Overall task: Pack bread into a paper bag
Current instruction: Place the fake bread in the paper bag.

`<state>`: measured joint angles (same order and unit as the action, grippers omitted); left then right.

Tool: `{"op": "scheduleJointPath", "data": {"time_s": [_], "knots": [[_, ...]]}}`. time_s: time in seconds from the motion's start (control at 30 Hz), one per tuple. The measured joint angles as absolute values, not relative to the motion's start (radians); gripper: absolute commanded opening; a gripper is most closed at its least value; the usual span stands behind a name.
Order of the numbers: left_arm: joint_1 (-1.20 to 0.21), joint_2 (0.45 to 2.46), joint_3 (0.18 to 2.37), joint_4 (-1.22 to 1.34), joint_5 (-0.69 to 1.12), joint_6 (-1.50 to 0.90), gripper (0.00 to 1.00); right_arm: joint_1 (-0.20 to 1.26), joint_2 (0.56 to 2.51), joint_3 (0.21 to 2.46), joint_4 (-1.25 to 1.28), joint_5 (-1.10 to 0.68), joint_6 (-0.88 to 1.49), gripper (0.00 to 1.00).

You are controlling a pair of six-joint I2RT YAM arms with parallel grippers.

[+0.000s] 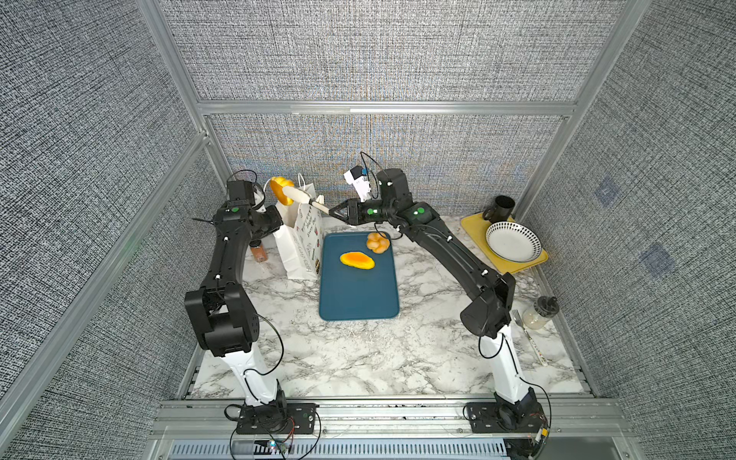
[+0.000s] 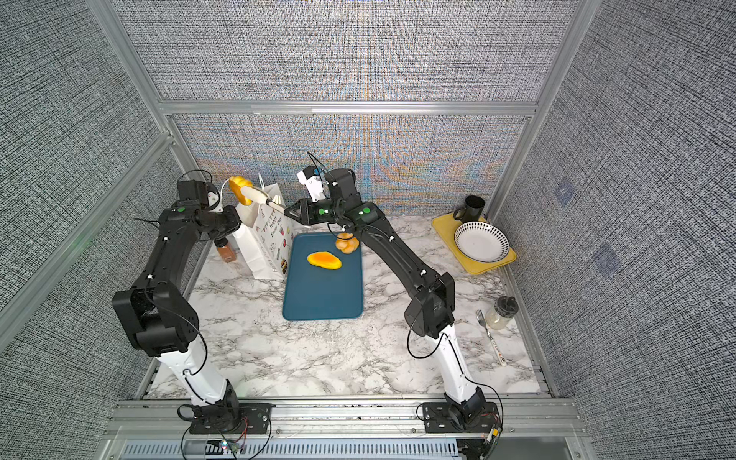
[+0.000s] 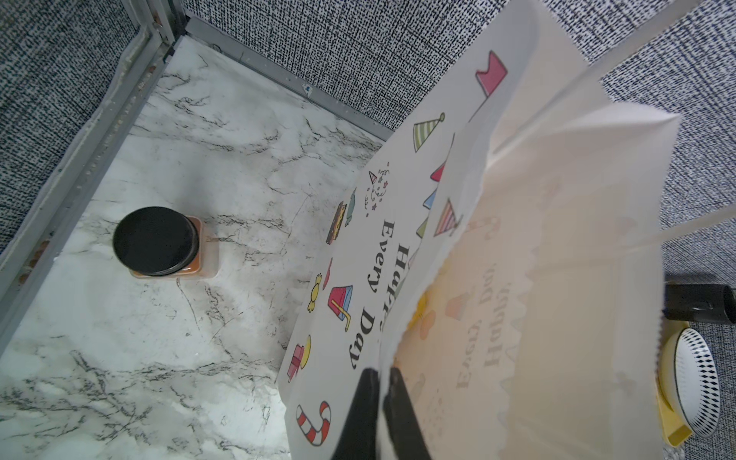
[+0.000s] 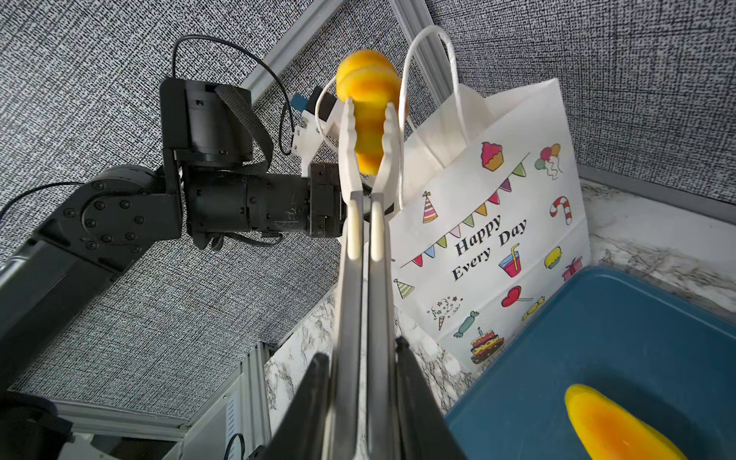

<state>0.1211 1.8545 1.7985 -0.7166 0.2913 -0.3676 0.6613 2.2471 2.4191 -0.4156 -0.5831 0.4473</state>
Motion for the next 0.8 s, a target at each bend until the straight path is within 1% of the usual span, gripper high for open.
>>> {"op": "scheduleJointPath", "data": {"time_s": [0.07,0.17,0.3,0.4,0.63,0.8], "knots": [[0.121,1.853,1.798,-0.716,0.291,-0.368,0.02,0.661,2.239,2.398,-0.420,-0.579,0.444,0.33],[0.121,1.852,1.798,-0.717,0.290,-0.367,0.02,0.661,2.231,2.379,-0.422,-0.574,0.439,0.35],[0.122,1.851,1.798,-0.717,0.290,-0.367,0.02,0.661,2.229,2.375,-0.421,-0.570,0.432,0.35],[0.123,1.850,1.798,-0.718,0.290,-0.367,0.02,0.661,2.229,2.375,-0.421,-0.561,0.430,0.30],[0.127,1.848,1.798,-0.721,0.283,-0.365,0.02,0.660,2.223,2.375,-0.434,-0.558,0.419,0.30],[0.127,1.863,1.811,-0.724,0.279,-0.364,0.02,0.665,2.153,2.325,-0.507,-0.566,0.382,0.30]]}}
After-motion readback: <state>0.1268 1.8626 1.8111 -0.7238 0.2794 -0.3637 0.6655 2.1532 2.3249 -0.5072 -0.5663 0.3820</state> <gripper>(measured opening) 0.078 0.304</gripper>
